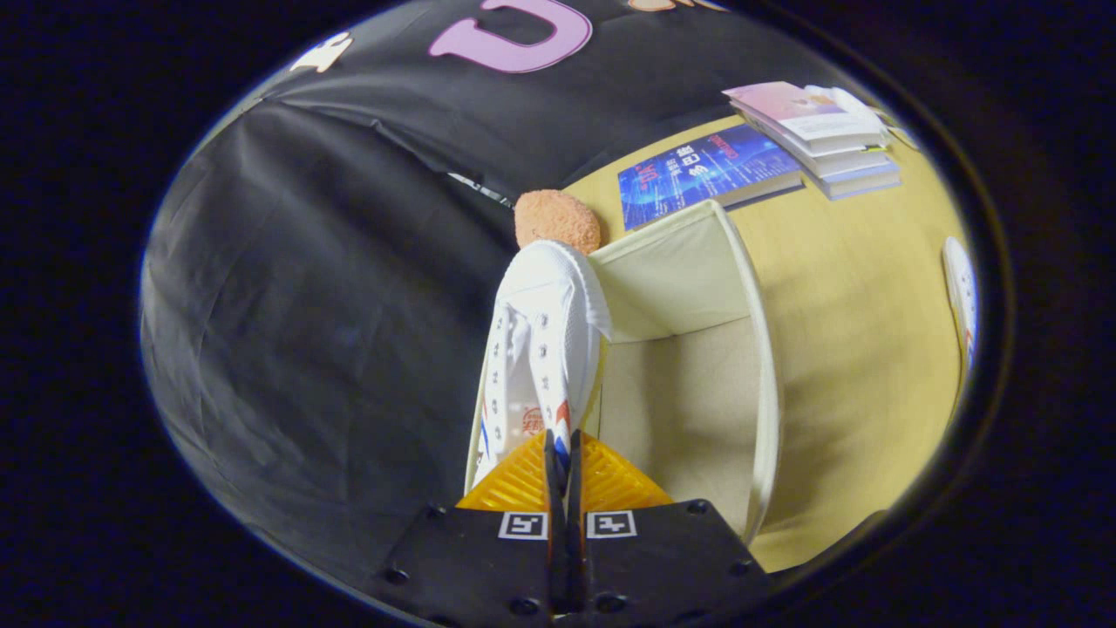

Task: Open the storage box then place both shoes into the box .Put the left shoe in first, then the right shoe, with the right side of both shoes facing outward in a uniform manner.

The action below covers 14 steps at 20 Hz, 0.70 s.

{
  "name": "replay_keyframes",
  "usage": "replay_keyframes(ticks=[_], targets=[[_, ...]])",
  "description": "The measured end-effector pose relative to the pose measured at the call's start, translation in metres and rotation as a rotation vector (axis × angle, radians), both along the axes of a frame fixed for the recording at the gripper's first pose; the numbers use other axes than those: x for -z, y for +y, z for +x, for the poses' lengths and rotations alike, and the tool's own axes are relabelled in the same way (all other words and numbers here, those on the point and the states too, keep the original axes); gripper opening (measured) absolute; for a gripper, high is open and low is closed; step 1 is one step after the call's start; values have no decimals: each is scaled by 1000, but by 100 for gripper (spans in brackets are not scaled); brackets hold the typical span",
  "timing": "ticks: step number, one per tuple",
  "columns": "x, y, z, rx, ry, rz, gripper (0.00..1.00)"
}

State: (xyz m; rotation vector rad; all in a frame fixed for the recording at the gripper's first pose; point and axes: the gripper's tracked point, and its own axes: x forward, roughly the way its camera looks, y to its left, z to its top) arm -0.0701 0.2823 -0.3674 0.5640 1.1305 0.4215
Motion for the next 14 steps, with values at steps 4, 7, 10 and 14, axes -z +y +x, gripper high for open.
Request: replay_keyframes(ticks=[4,7,10,14], targets=[[-6,0,-11,3,-16,-8,2],[-11,2,-19,-2,-31,-8,2],[-5,6,-22,-18,-2,-11,2],[18,10,-15,-16,54,-60,2]])
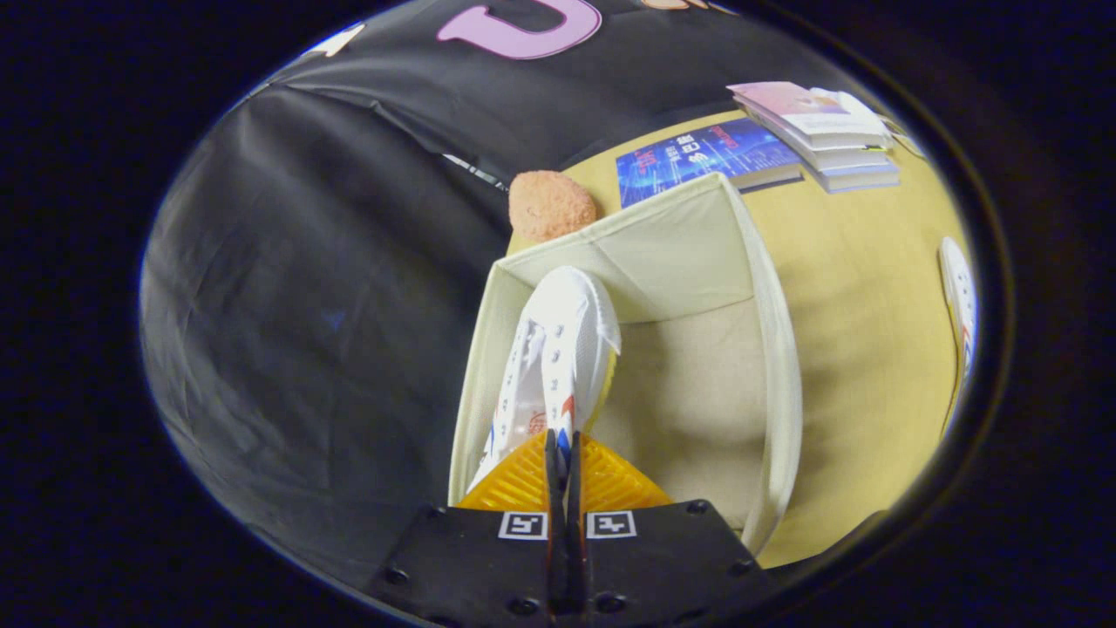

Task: Open the storage box then place both shoes into the box .Put the left shoe in first, then the right shoe, with the right side of both shoes facing outward in a uniform manner.

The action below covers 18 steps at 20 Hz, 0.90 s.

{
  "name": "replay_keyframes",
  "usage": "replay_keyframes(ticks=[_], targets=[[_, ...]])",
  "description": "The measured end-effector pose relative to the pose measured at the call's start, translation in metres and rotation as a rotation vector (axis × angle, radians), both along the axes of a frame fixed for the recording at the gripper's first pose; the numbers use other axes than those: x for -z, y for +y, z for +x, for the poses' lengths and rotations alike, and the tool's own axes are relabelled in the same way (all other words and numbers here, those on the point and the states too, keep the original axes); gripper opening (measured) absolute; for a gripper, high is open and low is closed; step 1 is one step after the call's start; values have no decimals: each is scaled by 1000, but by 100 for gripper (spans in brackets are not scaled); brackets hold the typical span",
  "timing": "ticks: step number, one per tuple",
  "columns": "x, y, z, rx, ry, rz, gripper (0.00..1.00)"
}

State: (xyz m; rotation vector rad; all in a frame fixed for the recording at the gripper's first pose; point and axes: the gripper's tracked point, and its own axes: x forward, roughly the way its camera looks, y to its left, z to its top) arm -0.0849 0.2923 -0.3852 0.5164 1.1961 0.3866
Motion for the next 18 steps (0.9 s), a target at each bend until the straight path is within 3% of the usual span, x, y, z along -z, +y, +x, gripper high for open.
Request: replay_keyframes(ticks=[11,18], targets=[[40,12,-1,21,107,-79,3],[47,11,-6,-8,128,-85,3]])
